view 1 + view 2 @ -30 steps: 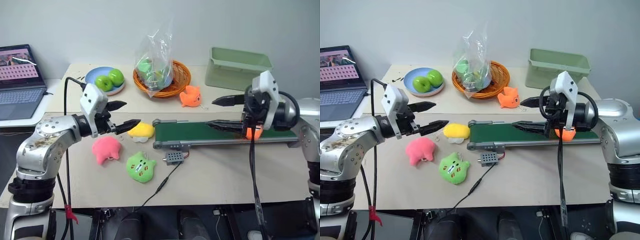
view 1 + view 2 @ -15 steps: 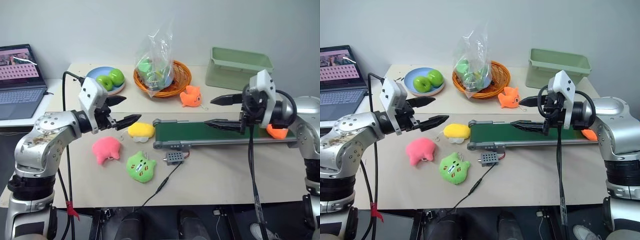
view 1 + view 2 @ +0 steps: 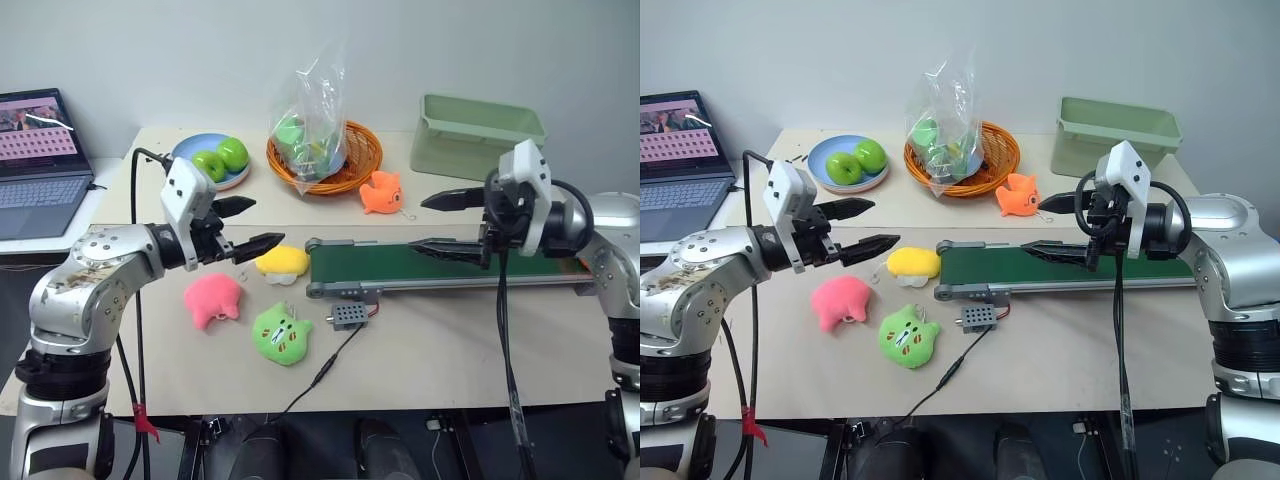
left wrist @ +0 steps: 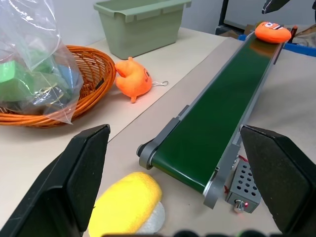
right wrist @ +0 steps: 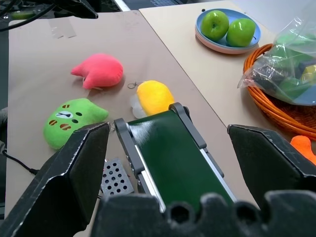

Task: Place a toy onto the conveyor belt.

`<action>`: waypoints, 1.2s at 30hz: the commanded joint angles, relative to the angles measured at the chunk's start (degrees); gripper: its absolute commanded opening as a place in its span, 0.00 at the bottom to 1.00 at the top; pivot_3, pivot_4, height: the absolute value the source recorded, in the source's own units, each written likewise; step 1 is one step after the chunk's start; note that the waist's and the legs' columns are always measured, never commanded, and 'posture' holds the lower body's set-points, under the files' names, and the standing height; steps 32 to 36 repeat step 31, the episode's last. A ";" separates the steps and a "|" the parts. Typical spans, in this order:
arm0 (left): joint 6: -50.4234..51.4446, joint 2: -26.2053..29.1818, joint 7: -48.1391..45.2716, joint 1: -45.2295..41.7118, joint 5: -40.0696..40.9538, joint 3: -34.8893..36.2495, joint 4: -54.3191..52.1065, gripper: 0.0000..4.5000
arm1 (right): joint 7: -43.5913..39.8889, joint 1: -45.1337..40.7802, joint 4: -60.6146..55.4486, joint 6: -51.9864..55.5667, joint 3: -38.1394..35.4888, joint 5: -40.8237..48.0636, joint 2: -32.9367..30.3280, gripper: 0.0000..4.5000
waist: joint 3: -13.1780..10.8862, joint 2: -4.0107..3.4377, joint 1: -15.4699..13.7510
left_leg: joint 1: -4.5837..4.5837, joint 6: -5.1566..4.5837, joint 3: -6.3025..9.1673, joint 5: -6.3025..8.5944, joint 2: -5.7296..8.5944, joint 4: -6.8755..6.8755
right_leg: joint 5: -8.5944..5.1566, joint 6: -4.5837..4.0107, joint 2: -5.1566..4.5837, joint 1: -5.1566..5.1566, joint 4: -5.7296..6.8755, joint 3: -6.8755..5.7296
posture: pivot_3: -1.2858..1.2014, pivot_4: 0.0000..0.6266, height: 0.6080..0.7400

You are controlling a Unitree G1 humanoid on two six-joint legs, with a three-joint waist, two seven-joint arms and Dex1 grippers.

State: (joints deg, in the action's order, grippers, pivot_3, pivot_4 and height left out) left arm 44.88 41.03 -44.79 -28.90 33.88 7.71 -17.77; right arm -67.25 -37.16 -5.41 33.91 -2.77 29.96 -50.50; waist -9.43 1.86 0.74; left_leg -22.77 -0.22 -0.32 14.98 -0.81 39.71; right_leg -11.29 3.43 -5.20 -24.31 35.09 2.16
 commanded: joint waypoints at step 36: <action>-0.55 -1.03 2.79 -3.10 2.87 1.67 1.29 0.99 | 0.89 -0.72 -0.88 -0.89 -1.69 -0.38 -0.83 1.00 | 0.00 0.00 0.00 | 0.00 0.00 0.00 0.00 0.00 0.00 | 0.00 0.00 0.00 0.00 -0.01 0.00 | 0.52 0.24 1.00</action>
